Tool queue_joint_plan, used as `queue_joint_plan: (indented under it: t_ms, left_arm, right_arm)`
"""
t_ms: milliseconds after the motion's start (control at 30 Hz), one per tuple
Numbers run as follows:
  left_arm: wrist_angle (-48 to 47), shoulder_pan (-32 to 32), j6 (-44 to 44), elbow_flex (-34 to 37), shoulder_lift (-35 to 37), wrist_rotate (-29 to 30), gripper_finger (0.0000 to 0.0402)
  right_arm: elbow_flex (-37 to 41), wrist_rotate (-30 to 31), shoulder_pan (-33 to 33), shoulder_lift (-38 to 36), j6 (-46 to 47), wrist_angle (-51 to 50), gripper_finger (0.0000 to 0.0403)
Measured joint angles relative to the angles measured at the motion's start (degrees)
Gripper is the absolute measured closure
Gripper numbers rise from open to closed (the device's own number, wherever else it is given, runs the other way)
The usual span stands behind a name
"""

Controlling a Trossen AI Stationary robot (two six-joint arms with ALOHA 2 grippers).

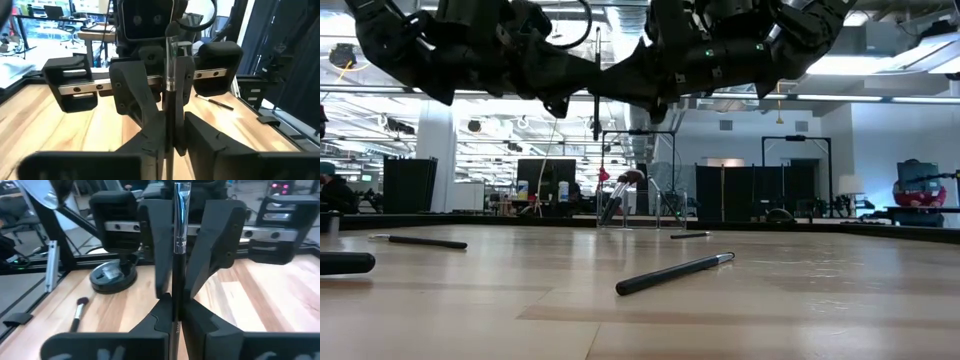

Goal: Sort items
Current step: Put the eyeshadow brush into the right section of the transparent organizer

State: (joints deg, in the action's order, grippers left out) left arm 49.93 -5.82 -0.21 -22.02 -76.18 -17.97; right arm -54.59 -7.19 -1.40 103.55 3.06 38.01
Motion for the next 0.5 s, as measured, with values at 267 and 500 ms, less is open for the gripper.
queue_joint_plan:
  t_ms: [267, 500]
  left_arm:
    - [-3.94, -6.14, -4.11, 0.19, 4.91, -0.29, 0.0297]
    - [-9.19, -8.02, -4.78, 0.15, 13.03, -0.20, 0.0297]
  right_arm:
    - [0.79, 8.62, -2.07, -0.86, 1.07, -4.22, 0.0386]
    - [3.56, 10.36, -9.62, -1.64, 1.67, -4.57, 0.0396]
